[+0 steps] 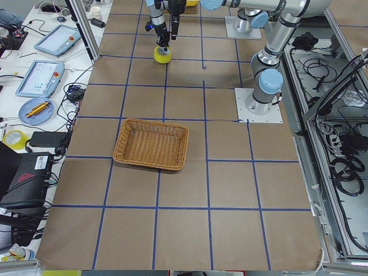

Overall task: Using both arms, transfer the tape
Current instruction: 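Set the tape roll on the table center and open the right gripper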

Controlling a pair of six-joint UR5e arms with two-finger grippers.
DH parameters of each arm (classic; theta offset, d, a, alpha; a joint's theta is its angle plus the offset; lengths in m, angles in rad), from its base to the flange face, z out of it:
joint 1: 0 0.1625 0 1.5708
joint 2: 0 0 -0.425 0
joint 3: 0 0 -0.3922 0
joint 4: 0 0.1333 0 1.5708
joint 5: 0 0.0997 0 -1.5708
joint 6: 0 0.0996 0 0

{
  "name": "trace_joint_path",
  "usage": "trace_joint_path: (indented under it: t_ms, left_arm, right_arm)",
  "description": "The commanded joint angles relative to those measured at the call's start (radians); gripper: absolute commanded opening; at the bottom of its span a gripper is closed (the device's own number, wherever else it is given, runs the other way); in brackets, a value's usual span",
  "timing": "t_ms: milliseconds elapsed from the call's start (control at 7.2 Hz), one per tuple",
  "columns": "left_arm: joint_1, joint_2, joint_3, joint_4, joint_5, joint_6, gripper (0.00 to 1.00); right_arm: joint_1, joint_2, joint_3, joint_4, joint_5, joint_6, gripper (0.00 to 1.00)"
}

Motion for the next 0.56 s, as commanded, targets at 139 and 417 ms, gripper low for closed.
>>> trace_joint_path:
  t_ms: [139,417]
  left_arm:
    - [0.006,0.000,0.000,0.000,0.012,0.004,1.00]
    - [0.008,-0.037,-0.006,0.056,0.000,-0.004,1.00]
  right_arm:
    - [-0.006,-0.010,-0.002,0.003,-0.011,-0.035,1.00]
    - [-0.055,-0.124,0.004,0.027,-0.033,-0.080,1.00]
